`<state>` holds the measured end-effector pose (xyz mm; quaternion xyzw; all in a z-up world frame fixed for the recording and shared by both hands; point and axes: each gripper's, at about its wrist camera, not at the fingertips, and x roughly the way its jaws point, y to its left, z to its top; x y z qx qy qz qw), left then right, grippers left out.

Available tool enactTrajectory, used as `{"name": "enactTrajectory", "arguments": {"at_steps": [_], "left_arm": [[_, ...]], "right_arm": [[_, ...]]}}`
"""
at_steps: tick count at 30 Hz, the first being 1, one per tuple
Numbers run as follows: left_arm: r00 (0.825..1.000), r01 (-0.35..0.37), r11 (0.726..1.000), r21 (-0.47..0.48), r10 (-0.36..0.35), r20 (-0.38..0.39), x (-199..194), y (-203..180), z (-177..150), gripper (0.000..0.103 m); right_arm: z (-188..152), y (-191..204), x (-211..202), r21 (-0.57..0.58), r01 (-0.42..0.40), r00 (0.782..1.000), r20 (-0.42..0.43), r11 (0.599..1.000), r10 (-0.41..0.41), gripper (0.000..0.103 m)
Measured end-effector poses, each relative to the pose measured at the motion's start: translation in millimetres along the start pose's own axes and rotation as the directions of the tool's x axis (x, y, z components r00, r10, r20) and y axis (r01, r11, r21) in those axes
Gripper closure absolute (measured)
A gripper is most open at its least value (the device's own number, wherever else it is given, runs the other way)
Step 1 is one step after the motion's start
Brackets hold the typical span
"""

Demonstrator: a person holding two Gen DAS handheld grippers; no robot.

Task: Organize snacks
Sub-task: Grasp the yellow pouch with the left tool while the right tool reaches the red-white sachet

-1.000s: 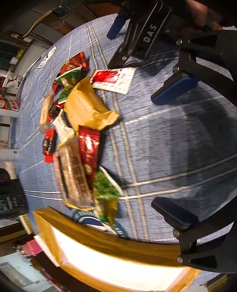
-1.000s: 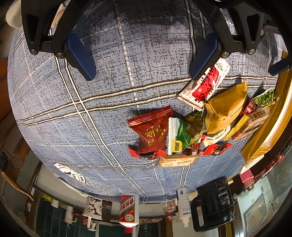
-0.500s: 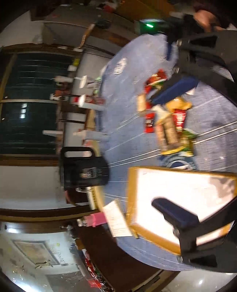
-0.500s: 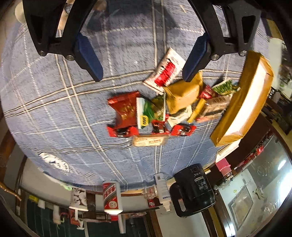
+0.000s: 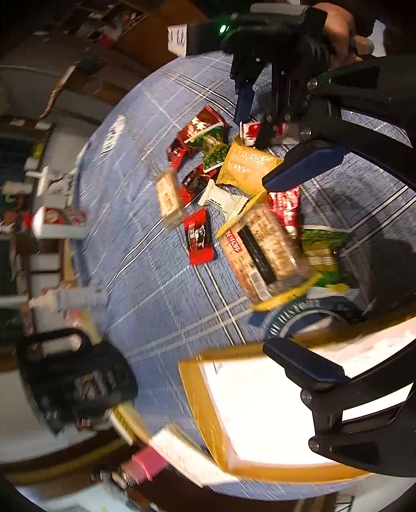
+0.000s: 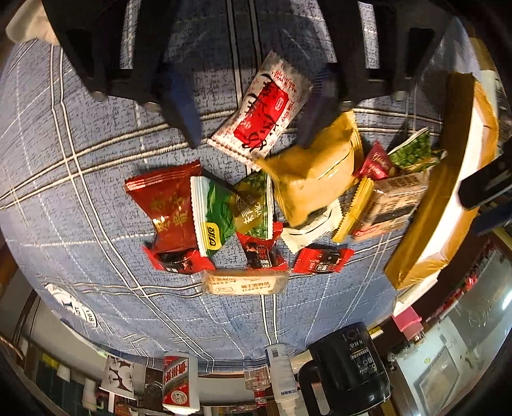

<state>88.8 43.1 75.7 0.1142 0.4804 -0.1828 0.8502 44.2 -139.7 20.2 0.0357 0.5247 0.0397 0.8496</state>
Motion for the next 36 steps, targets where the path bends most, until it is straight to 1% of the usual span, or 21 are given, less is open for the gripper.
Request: {"name": "enactTrajectory", "arguments": {"at_steps": [1,2,3,5,7,9,11,14,17,20,21,22,23,24,27,29,30,31,33,34,36], "left_arm": [[1.0,0.013,1.0,0.021,-0.012,-0.018,7.3,-1.1,5.2,0.01],[0.999,0.023,0.999,0.04,-0.022,-0.033,12.1,-0.7,7.4,0.01],[0.999,0.023,0.998,0.064,-0.02,-0.045,17.8,-2.6,11.1,0.01],[0.998,0.018,0.994,0.11,-0.011,-0.062,25.2,-5.4,16.7,0.01],[0.996,0.007,0.989,0.149,0.006,-0.088,35.8,-7.7,21.1,0.01],[0.992,0.01,0.983,0.184,0.012,-0.123,46.2,-9.1,23.4,0.01],[0.991,0.008,0.978,0.207,0.021,-0.135,53.0,-8.2,24.6,0.009],[0.985,0.056,0.982,0.179,-0.025,-0.172,59.4,0.1,26.6,0.009],[0.975,0.11,0.982,0.153,-0.076,-0.211,62.4,4.2,21.6,0.009],[0.961,0.178,0.974,0.14,-0.141,-0.239,62.0,6.3,10.6,0.011],[0.954,0.204,0.97,0.13,-0.167,-0.25,59.7,6.2,7.4,0.016],[0.955,0.201,0.971,0.127,-0.166,-0.246,54.8,5.1,6.7,0.024],[0.958,0.2,0.972,0.125,-0.167,-0.233,47.5,3.9,6.4,0.027],[0.962,0.206,0.971,0.121,-0.179,-0.207,36.9,1.9,7.3,0.027],[0.973,0.205,0.971,0.119,-0.189,-0.135,9.6,-11.9,11.6,0.027],[0.966,0.243,0.964,0.105,-0.231,-0.116,1.9,-24.3,13.2,0.027],[0.963,0.257,0.961,0.099,-0.246,-0.112,1.1,-33.2,13.3,0.027],[0.963,0.258,0.961,0.104,-0.247,-0.107,1.4,-41.7,12.3,0.027],[0.968,0.241,0.964,0.117,-0.23,-0.097,3.5,-56.3,9.2,0.027],[0.967,0.244,0.963,0.116,-0.233,-0.099,4.4,-61.2,8.3,0.027],[0.962,0.261,0.958,0.116,-0.248,-0.111,9.5,-71.5,7.3,0.027]], "right_arm": [[0.2,-2.0,-0.7,0.002,-0.006,1.0,-0.002,1.0,0.006,0.064],[0.2,-4.3,-1.1,0.007,-0.014,1.0,-0.005,1.0,0.014,0.065],[-0.2,-7.7,-2.2,0.016,-0.024,1.0,-0.008,1.0,0.024,0.071],[-1.2,-15.0,-4.0,0.035,-0.05,0.999,-0.015,0.998,0.05,0.077],[-2.0,-20.6,-5.4,0.05,-0.065,0.997,-0.025,0.997,0.067,0.087],[-3.0,-23.4,-7.0,0.053,-0.077,0.996,-0.033,0.996,0.079,0.088],[-4.3,-22.8,-7.6,0.05,-0.08,0.996,-0.035,0.996,0.082,0.088],[-5.8,-23.0,-8.5,0.043,-0.09,0.995,-0.035,0.995,0.092,0.087],[-6.9,-22.5,-9.3,0.035,-0.105,0.994,-0.037,0.994,0.107,0.084],[-8.9,-21.4,-10.5,0.03,-0.128,0.991,-0.036,0.991,0.129,0.075],[-9.5,-20.1,-10.8,0.023,-0.13,0.991,-0.034,0.991,0.131,0.07],[-9.6,-18.6,-11.0,0.016,-0.131,0.991,-0.035,0.991,0.131,0.067],[-9.8,-17.0,-11.3,0.007,-0.131,0.991,-0.034,0.991,0.131,0.065],[-10.1,-14.6,-11.3,-0.006,-0.128,0.991,-0.032,0.992,0.128,0.063],[-9.6,-8.6,-9.4,-0.023,-0.107,0.994,-0.02,0.994,0.106,0.062],[-9.3,-4.7,-8.2,-0.031,-0.087,0.996,-0.015,0.996,0.087,0.062],[-9.4,-2.9,-7.8,-0.037,-0.073,0.997,-0.017,0.997,0.072,0.065],[-10.3,-2.5,-8.2,-0.039,-0.077,0.997,-0.019,0.996,0.076,0.076],[-12.6,-7.9,-8.6,-0.014,-0.126,0.991,-0.038,0.992,0.125,0.1],[-14.0,-11.0,-9.8,-0.005,-0.134,0.99,-0.038,0.991,0.133,0.103],[-18.6,-21.6,-15.1,0.017,-0.16,0.987,-0.024,0.987,0.16,0.103]]}}
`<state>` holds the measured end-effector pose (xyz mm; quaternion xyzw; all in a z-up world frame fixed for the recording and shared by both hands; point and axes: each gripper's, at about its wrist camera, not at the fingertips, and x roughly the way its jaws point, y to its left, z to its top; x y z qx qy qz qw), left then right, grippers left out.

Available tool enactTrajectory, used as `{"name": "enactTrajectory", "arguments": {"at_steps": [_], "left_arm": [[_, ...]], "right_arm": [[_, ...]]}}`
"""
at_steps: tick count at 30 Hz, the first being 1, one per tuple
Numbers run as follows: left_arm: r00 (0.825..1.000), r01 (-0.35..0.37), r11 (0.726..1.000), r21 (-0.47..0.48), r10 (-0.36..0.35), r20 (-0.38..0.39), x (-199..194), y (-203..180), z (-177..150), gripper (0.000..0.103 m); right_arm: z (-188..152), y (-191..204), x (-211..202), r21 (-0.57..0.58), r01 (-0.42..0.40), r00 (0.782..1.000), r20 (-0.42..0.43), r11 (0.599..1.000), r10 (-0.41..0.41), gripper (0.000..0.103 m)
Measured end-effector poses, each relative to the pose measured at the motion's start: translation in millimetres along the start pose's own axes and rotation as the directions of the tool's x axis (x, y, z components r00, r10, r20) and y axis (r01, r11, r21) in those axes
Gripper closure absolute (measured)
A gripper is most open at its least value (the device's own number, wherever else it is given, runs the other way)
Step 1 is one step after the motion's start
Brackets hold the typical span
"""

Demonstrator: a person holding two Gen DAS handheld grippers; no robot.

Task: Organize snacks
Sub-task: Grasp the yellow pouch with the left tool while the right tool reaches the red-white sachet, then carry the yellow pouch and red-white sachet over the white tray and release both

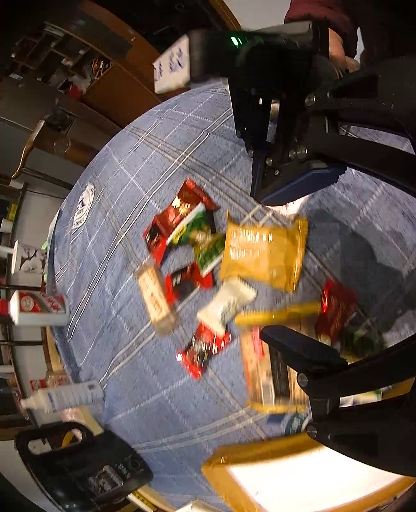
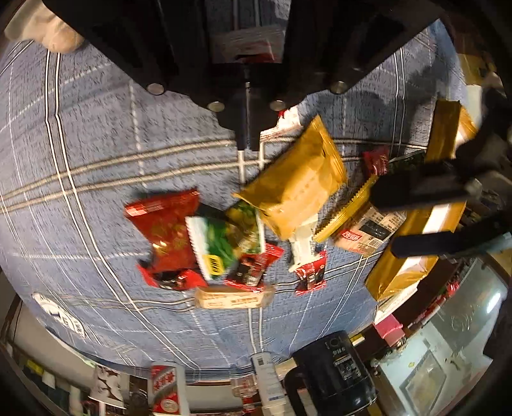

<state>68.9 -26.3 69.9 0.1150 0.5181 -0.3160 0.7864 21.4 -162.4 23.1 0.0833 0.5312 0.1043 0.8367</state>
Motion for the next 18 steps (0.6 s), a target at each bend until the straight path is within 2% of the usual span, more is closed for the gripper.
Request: {"name": "enactTrajectory", "arguments": {"at_steps": [2,5,7,9,11,12,13,15,18], "left_arm": [[0.999,-0.028,0.999,0.033,0.029,-0.021,13.2,-8.2,1.5,0.027],[0.996,-0.081,0.994,0.078,0.084,-0.042,33.0,-21.3,4.7,0.027],[0.994,-0.084,0.994,0.075,0.089,-0.062,45.5,-23.5,6.0,0.027],[0.989,-0.103,0.991,0.083,0.111,-0.094,59.4,-25.2,4.4,0.027],[0.992,-0.076,0.995,0.064,0.082,-0.097,61.8,-25.2,2.7,0.04],[0.992,-0.078,0.996,0.048,0.082,-0.094,59.3,-22.9,3.3,0.058],[0.992,-0.074,0.997,0.033,0.077,-0.1,57.6,-20.3,3.7,0.06],[0.993,-0.051,0.999,-0.009,0.05,-0.103,53.2,-13.7,2.7,0.061],[0.994,-0.064,0.997,-0.042,0.06,-0.089,44.5,-8.1,-4.4,0.061]], "right_arm": [[-4.7,-11.1,-5.9,0.032,-0.043,0.999,0.011,0.999,0.042,0.101],[-13.6,-30.7,-13.3,0.083,-0.087,0.996,0.014,0.993,0.086,0.086],[-17.2,-37.5,-16.1,0.101,-0.101,0.995,0.011,0.99,0.101,0.068],[-19.4,-35.9,-18.4,0.082,-0.124,0.992,0.011,0.989,0.123,0.067],[-20.9,-25.9,-20.1,0.028,-0.115,0.993,0.006,0.993,0.115,0.069],[-21.2,-21.6,-19.8,0.004,-0.115,0.993,0.004,0.993,0.115,0.063],[-22.8,-18.2,-19.7,-0.013,-0.129,0.992,0.0,0.992,0.129,0.056],[-24.4,-10.6,-18.0,-0.042,-0.143,0.99,-0.008,0.989,0.143,0.055],[-23.2,-1.5,-11.8,-0.079,-0.127,0.992,-0.019,0.989,0.126,0.055]]}}
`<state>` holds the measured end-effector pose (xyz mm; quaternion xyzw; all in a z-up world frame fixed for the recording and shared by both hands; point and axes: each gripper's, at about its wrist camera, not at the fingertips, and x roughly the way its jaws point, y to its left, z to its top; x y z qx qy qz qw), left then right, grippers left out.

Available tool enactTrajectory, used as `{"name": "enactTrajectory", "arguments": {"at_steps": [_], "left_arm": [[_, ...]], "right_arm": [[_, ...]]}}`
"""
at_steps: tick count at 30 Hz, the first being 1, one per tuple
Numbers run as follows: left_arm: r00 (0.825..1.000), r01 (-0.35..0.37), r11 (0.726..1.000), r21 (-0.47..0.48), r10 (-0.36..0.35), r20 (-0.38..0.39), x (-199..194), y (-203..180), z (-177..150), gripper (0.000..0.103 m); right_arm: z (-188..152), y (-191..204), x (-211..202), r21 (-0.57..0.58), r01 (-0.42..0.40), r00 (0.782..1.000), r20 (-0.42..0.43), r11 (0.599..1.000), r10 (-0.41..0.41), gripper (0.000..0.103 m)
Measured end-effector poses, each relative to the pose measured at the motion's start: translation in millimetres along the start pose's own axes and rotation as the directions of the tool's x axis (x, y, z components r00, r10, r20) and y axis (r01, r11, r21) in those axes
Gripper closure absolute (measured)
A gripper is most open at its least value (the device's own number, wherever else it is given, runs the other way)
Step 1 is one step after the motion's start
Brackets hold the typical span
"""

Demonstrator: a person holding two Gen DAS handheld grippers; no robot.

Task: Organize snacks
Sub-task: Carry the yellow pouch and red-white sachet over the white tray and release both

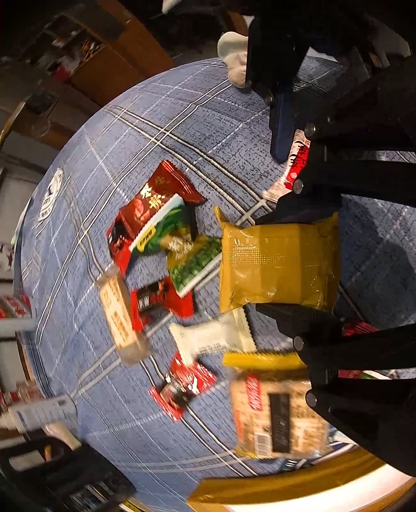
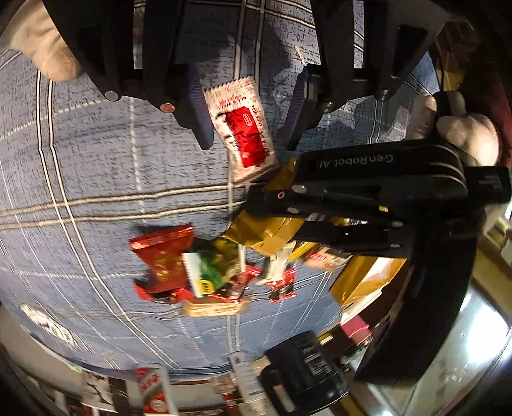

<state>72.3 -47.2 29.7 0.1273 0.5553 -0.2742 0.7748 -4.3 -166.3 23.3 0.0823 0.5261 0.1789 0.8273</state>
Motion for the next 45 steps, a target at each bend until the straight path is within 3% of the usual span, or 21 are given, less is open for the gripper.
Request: {"name": "enactTrajectory", "arguments": {"at_steps": [6,9,15,23,32,38,45], "left_arm": [[0.998,0.012,0.997,-0.07,-0.007,0.069,-31.4,1.7,-9.8,0.061],[0.994,0.02,0.993,-0.113,-0.007,0.112,-49.8,6.1,-15.8,0.061],[0.981,0.032,0.973,-0.228,0.012,0.192,-86.4,32.0,-42.3,0.061],[0.968,-0.008,0.911,-0.412,0.11,0.224,-122.8,104.0,-97.3,0.061],[0.956,-0.107,0.827,-0.552,0.238,0.172,-137.7,187.2,-148.4,0.061],[0.958,-0.135,0.801,-0.584,0.256,0.13,-132.3,217.2,-170.9,0.061],[0.962,-0.145,0.787,-0.6,0.254,0.1,-123.4,237.6,-183.5,0.06]], "right_arm": [[1.4,18.8,10.5,-0.113,0.091,0.996,0.001,0.989,-0.092,0.054],[-1.0,25.4,13.6,-0.167,0.17,0.985,0.008,0.971,-0.171,0.072],[2.9,18.6,7.7,-0.117,0.134,0.991,-0.008,0.984,-0.136,0.084],[10.8,44.8,-10.2,-0.088,0.079,0.997,0.006,0.993,-0.078,0.084],[54.8,145.7,8.7,-0.152,-0.062,0.998,0.001,0.986,0.063,0.084],[81.7,228.5,42.8,-0.214,-0.163,0.987,-0.028,0.963,0.161,0.083],[84.5,276.6,93.3,-0.271,-0.158,0.987,-0.084,0.95,0.14,0.083]]}}
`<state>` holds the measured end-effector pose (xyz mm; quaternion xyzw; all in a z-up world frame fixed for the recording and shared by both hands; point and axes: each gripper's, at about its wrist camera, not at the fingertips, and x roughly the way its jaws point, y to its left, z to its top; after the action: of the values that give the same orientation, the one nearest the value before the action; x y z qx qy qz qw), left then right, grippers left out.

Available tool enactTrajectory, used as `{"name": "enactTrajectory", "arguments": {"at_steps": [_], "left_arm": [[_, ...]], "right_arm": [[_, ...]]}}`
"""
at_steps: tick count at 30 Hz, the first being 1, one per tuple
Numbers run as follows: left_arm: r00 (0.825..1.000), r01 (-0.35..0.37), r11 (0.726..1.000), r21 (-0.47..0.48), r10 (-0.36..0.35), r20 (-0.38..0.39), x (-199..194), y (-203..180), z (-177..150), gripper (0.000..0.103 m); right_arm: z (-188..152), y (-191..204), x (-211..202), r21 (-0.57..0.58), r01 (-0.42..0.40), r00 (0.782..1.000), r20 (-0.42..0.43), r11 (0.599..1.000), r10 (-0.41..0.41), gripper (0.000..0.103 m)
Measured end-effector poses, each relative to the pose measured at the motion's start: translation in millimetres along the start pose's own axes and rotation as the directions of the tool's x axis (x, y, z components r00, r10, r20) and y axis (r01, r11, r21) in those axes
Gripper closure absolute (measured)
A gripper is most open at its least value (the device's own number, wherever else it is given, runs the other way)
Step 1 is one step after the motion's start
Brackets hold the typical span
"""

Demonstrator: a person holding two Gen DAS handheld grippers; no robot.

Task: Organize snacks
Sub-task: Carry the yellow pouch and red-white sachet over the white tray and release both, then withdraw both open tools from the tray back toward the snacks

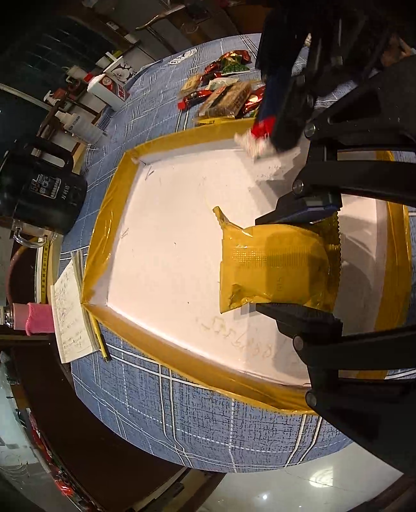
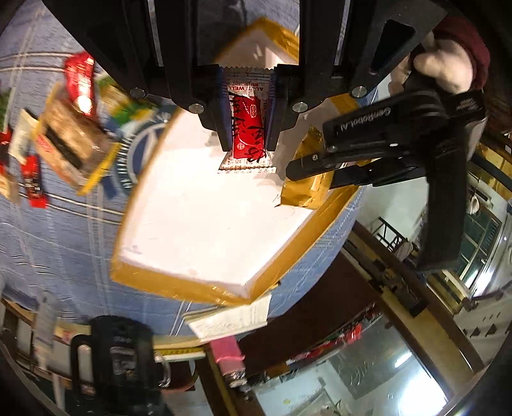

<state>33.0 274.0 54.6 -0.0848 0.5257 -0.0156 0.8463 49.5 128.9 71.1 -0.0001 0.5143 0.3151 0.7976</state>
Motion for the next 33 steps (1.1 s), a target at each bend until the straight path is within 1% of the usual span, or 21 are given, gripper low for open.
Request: {"name": "enactTrajectory", "arguments": {"at_steps": [3,8,9,10,14,15,17,18,19,20,21,22,23,24,25,26,29,30,31,32,33], "left_arm": [[1.0,0.008,1.0,-0.009,-0.008,-0.001,0.4,5.3,-1.1,0.06],[1.0,0.022,1.0,-0.005,-0.022,0.014,-5.4,5.7,2.1,0.06],[0.999,0.025,1.0,-0.002,-0.025,0.021,-7.7,4.2,3.3,0.06],[0.999,0.024,1.0,0.002,-0.024,0.034,-11.0,2.2,4.2,0.06],[0.988,0.016,0.999,0.033,-0.021,0.151,-38.0,-9.8,8.0,0.06],[0.98,0.012,0.999,0.049,-0.021,0.2,-49.0,-15.0,9.1,0.06],[0.957,0.016,0.997,0.076,-0.038,0.289,-70.5,-24.1,10.0,0.05],[0.94,0.027,0.996,0.083,-0.053,0.336,-81.6,-28.9,10.7,0.032],[0.926,0.041,0.996,0.083,-0.069,0.37,-89.5,-32.9,11.7,0.012],[0.912,0.062,0.995,0.08,-0.089,0.4,-96.1,-38.1,13.5,0.008],[0.907,0.078,0.994,0.079,-0.103,0.407,-98.2,-42.3,16.1,0.005],[0.906,0.097,0.992,0.08,-0.121,0.407,-98.0,-47.2,20.7,0.005],[0.906,0.109,0.991,0.081,-0.133,0.402,-96.5,-52.7,23.7,0.005],[0.909,0.103,0.992,0.076,-0.125,0.398,-94.8,-59.3,26.5,0.005],[0.91,0.086,0.994,0.074,-0.109,0.4,-94.6,-65.8,27.5,0.005],[0.903,0.073,0.994,0.079,-0.1,0.417,-97.6,-72.6,25.8,0.005],[0.867,0.028,0.996,0.088,-0.068,0.494,-113.6,-90.4,13.4,0.005],[0.858,0.038,0.995,0.092,-0.079,0.507,-117.6,-97.3,10.3,0.005],[0.859,0.058,0.994,0.097,-0.099,0.502,-117.4,-103.2,10.9,0.002],[0.866,0.074,0.993,0.097,-0.112,0.487,-114.8,-108.2,12.1,0.0],[0.882,0.089,0.992,0.087,-0.119,0.456,-108.6,-115.5,15.9,0.0]], "right_arm": [[-2.5,2.6,16.2,-0.003,0.018,1.0,-0.023,1.0,-0.018,0.081],[-2.8,-0.2,17.9,-0.006,0.042,0.999,-0.02,0.999,-0.042,0.074],[-2.2,-0.3,14.4,-0.005,0.048,0.999,-0.011,0.999,-0.048,0.068],[-1.3,-0.6,10.0,-0.003,0.056,0.998,0.003,0.998,-0.056,0.063],[-3.3,-5.1,-20.3,-0.002,0.103,0.991,0.084,0.995,-0.103,0.063],[-6.0,-8.2,-36.3,0.007,0.135,0.982,0.13,0.991,-0.135,0.064],[-13.2,-12.5,-63.0,0.027,0.229,0.948,0.222,0.973,-0.229,0.064],[-21.3,-15.0,-83.2,0.047,0.307,0.906,0.292,0.951,-0.307,0.055],[-29.5,-18.0,-99.3,0.068,0.366,0.864,0.346,0.928,-0.366,0.036],[-36.9,-21.6,-111.8,0.089,0.411,0.826,0.386,0.907,-0.412,0.023],[-48.5,-29.9,-127.6,0.121,0.469,0.77,0.429,0.875,-0.472,0.005],[-55.3,-37.0,-135.2,0.136,0.503,0.738,0.447,0.853,-0.506,0.001],[-61.1,-46.2,-140.7,0.143,0.533,0.715,0.452,0.834,-0.534,0.001],[-65.2,-58.7,-145.1,0.146,0.565,0.7,0.436,0.812,-0.565,0.001],[-68.2,-77.4,-149.7,0.153,0.596,0.692,0.399,0.788,-0.601,0.001],[-73.0,-97.8,-154.9,0.171,0.615,0.688,0.361,0.77,-0.629,0.004],[-89.7,-146.7,-176.9,0.251,0.593,0.695,0.319,0.765,-0.644,0.011],[-97.1,-165.0,-188.0,0.288,0.587,0.692,0.307,0.756,-0.654,0.011],[-100.0,-175.9,-194.3,0.306,0.579,0.693,0.305,0.756,-0.654,0.011],[-103.7,-191.3,-200.4,0.319,0.561,0.705,0.3,0.764,-0.643,0.01],[-105.9,-205.2,-203.3,0.317,0.544,0.726,0.288,0.777,-0.625,0.01]]}}
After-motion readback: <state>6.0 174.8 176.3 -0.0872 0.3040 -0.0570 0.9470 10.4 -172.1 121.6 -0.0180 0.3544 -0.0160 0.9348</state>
